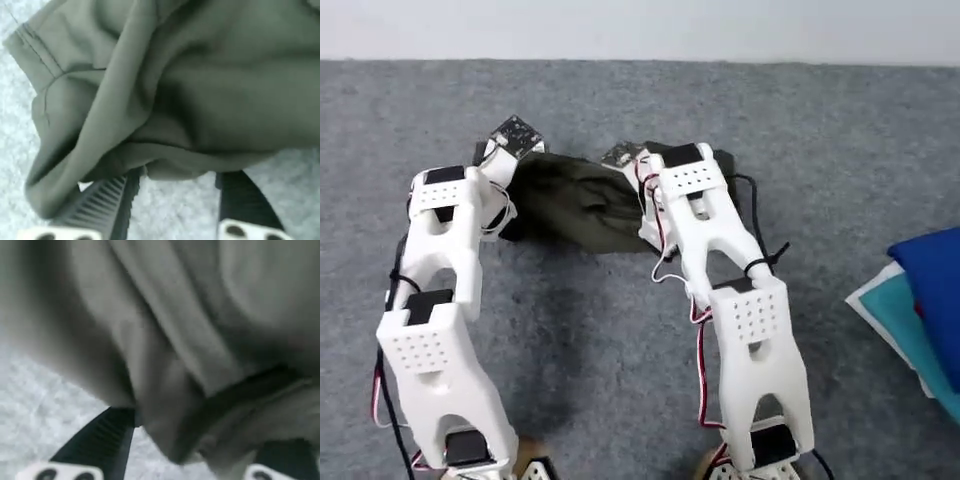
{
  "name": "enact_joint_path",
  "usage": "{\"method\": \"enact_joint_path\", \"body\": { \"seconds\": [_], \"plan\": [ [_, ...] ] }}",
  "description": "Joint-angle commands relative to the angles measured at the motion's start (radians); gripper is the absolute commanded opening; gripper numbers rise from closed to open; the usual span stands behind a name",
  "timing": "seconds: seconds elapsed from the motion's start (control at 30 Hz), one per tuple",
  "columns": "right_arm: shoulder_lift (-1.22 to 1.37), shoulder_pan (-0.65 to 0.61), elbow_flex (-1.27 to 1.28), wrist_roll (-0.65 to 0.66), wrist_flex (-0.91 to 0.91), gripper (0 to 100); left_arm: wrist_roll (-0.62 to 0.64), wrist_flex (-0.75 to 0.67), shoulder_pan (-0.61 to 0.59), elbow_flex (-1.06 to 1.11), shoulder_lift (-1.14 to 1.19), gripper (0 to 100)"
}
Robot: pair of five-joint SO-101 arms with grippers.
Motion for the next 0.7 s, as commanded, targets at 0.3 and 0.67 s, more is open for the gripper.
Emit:
{"method": "enact_joint_path", "body": {
  "seconds": [0.3, 0.67],
  "plan": [
    [0.185, 0.036, -0.503, -0.005, 0.229, 1.3, -0.017, -0.055, 0.012, -0.036, 0.008, 1],
    [0.073, 0.022, -0.301, 0.080, 0.268, 0.9, -0.017, -0.006, -0.061, -0.116, -0.032, 1]
  ]
}}
